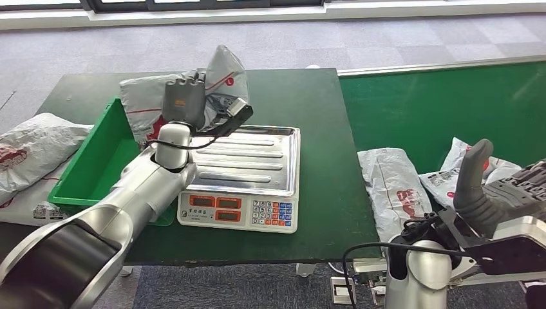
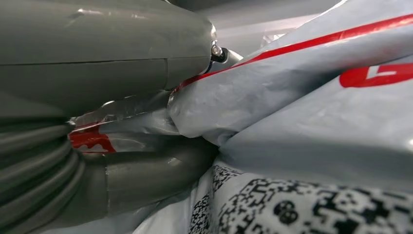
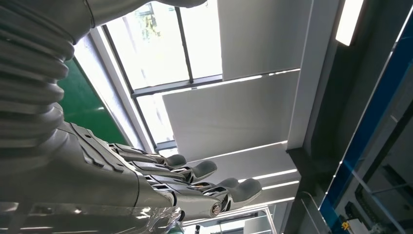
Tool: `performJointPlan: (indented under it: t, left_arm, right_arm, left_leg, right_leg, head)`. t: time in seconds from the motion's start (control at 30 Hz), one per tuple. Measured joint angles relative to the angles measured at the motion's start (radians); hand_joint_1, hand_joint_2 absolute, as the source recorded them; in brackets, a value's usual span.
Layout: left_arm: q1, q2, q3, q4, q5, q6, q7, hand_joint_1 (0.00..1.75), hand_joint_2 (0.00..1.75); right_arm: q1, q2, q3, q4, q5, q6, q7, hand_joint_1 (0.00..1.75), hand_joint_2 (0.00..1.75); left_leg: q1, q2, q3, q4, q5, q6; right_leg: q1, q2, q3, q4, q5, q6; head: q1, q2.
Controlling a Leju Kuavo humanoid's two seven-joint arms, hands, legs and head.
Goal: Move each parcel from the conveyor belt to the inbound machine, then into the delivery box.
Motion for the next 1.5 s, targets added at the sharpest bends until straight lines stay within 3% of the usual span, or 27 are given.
performJointPlan:
  t: [0.13,0.27,0.43,0.57,0.8,0.87,0.9,0.93,1.0,1.1,1.17,1.23,1.4,1.5]
  left_arm:
    - [-0.042,0.069,0.007,0.005,-0.056,0.011,0.067,1.75,1.75]
    - [-0.054,0.107,0.007,0.016,-0.096,-0.072,0.118,1.75,1.75]
    - [-0.05,0.122,0.008,0.049,-0.083,-0.408,0.195,1.75,1.75]
    - [-0.024,0.124,0.032,0.062,-0.001,-0.58,0.207,1.75,1.75]
    - [0.014,0.124,0.071,0.062,0.031,-0.613,0.206,1.75,1.75]
    - [0.017,0.124,0.077,0.062,0.031,-0.619,0.207,0.87,1.75]
    - [0.019,0.124,0.08,0.062,0.033,-0.623,0.21,0.44,1.31]
    - [0.021,0.124,0.084,0.061,0.037,-0.621,0.217,0.0,0.87]
    - [0.029,0.125,0.094,0.058,0.049,-0.572,0.24,0.0,0.0]
    - [0.042,0.127,0.131,0.042,0.116,-0.311,0.207,0.0,0.0]
    - [0.043,0.128,0.189,0.027,0.2,-0.083,0.109,0.0,0.0]
    - [0.04,0.127,0.252,0.01,0.249,0.041,0.027,0.0,0.0]
    - [0.065,0.108,0.475,-0.137,0.211,0.049,-0.211,0.0,0.0]
    - [0.066,0.087,0.62,-0.211,0.18,0.048,-0.301,0.0,0.0]
  right_arm:
    - [0.003,0.0,-0.006,0.004,0.003,0.0,0.0,0.0,1.75]
    - [0.005,0.0,-0.012,0.004,0.008,0.0,0.0,0.0,1.75]
    - [0.011,-0.001,-0.017,0.002,0.013,0.0,0.0,0.0,1.75]
    - [0.02,-0.001,-0.024,-0.008,0.014,0.0,0.0,0.0,1.75]
    - [0.028,-0.001,-0.036,-0.018,0.013,0.0,0.0,0.0,1.75]
    - [0.031,-0.001,-0.038,-0.02,0.008,0.0,0.0,0.0,1.75]
    - [0.032,-0.001,-0.039,-0.021,0.005,0.0,0.0,0.0,1.75]
    - [0.033,-0.001,-0.039,-0.022,0.002,0.0,0.0,0.0,1.75]
    - [0.036,-0.002,-0.041,-0.024,-0.003,0.0,0.0,0.0,1.75]
    - [0.042,-0.003,-0.046,-0.023,0.009,0.0,0.0,0.0,1.75]
    - [0.042,-0.003,-0.052,-0.016,0.032,0.0,0.0,0.0,1.75]
    - [0.043,-0.003,-0.059,-0.007,0.052,0.0,0.0,0.0,1.75]
    - [0.037,-0.003,-0.098,0.086,0.183,0.0,0.0,0.0,1.75]
    - [0.026,-0.003,-0.13,0.165,0.242,0.001,0.003,0.0,1.75]
  left_leg:
    - [0.001,-0.001,-0.001,0.0,0.001,-0.002]
    - [0.001,-0.002,-0.001,0.0,0.001,-0.002]
    - [0.001,-0.002,-0.001,0.0,0.001,-0.002]
    - [0.0,-0.002,-0.002,0.0,0.001,-0.002]
    - [0.001,-0.002,-0.003,0.0,0.001,-0.002]
    - [0.001,-0.002,-0.003,0.0,0.001,-0.002]
    - [0.001,-0.002,-0.003,0.0,0.001,-0.002]
    - [0.001,-0.002,-0.003,0.0,0.001,-0.002]
    - [0.001,-0.002,-0.003,0.0,0.001,-0.002]
    - [0.001,-0.002,-0.003,0.0,0.001,-0.002]
    - [0.001,-0.002,-0.004,0.0,0.001,-0.002]
    - [0.001,-0.002,-0.004,0.0,0.001,-0.002]
    - [0.001,-0.001,-0.005,0.0,0.001,-0.002]
    - [0.001,-0.001,-0.005,0.0,0.001,-0.002]
  right_leg:
    - [0.002,-0.001,-0.001,0.0,0.0,-0.001]
    - [0.002,-0.001,0.0,0.0,0.0,-0.001]
    - [0.001,-0.001,-0.001,0.0,0.0,-0.001]
    - [0.001,-0.001,-0.001,0.0,0.0,-0.002]
    - [0.001,-0.001,-0.002,0.0,0.0,-0.002]
    - [0.001,-0.001,-0.003,0.0,0.0,-0.002]
    - [0.001,-0.001,-0.003,0.0,0.0,-0.002]
    - [0.001,-0.001,-0.003,0.0,0.0,-0.002]
    - [0.002,-0.001,-0.003,0.0,0.0,-0.002]
    - [0.002,-0.001,-0.003,0.0,0.0,-0.002]
    - [0.002,-0.001,-0.003,0.0,0.0,-0.002]
    - [0.002,-0.001,-0.003,0.0,0.0,-0.002]
    - [0.002,-0.001,-0.005,0.0,0.001,-0.002]
    - [0.002,-0.001,-0.004,0.0,0.001,-0.003]
  head:
    - [0.0,0.0]
    - [0.0,0.0]
    - [0.0,0.0]
    - [0.0,0.0]
    - [0.0,0.0]
    - [0.0,0.0]
    - [0.0,0.0]
    - [0.0,0.0]
    - [0.0,0.0]
    - [0.0,0.0]
    - [0.0,0.0]
    - [0.0,0.0]
    - [0.0,0.0]
    - [0.0,0.0]
